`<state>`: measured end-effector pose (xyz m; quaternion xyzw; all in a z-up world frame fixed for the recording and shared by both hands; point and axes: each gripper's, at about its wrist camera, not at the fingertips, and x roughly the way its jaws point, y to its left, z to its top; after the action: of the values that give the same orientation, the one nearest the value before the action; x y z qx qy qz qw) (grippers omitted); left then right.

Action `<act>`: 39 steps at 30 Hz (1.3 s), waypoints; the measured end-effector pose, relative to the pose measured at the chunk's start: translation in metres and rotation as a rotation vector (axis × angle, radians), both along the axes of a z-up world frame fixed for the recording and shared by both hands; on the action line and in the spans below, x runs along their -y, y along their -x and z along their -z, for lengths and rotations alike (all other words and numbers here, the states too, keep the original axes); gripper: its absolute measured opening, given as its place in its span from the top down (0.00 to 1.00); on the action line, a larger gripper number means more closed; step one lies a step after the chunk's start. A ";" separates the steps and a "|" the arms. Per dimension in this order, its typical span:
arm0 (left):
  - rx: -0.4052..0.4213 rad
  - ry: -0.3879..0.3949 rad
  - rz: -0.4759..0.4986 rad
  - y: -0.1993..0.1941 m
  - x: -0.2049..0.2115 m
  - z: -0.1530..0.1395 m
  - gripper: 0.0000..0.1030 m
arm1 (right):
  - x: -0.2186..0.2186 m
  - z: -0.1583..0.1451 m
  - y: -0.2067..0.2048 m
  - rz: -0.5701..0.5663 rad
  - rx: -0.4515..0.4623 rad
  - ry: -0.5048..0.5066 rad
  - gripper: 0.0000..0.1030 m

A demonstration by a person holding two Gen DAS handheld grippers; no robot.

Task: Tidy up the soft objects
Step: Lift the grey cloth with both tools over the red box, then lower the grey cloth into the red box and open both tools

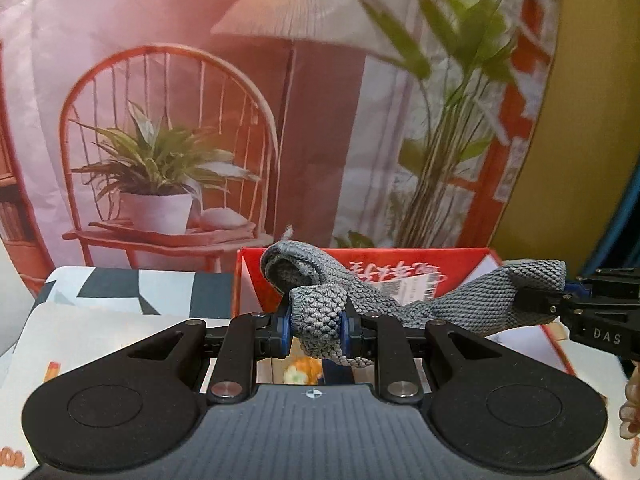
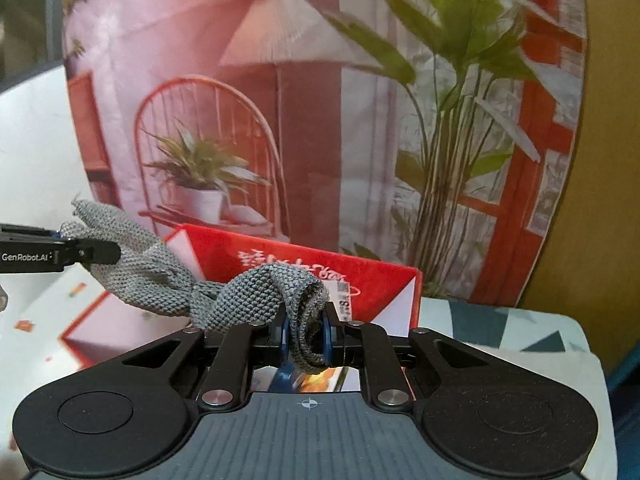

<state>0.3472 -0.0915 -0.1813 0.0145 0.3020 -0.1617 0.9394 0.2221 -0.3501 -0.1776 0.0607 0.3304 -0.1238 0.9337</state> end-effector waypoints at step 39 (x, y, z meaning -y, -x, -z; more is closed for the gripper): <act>-0.060 -0.049 0.099 -0.007 0.010 0.002 0.02 | 0.022 0.021 -0.036 0.028 -0.102 0.005 0.07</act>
<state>0.3544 -0.1020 -0.1830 0.0476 0.3328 -0.2010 0.9201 0.2577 -0.3726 -0.1991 0.0567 0.3766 -0.1407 0.9139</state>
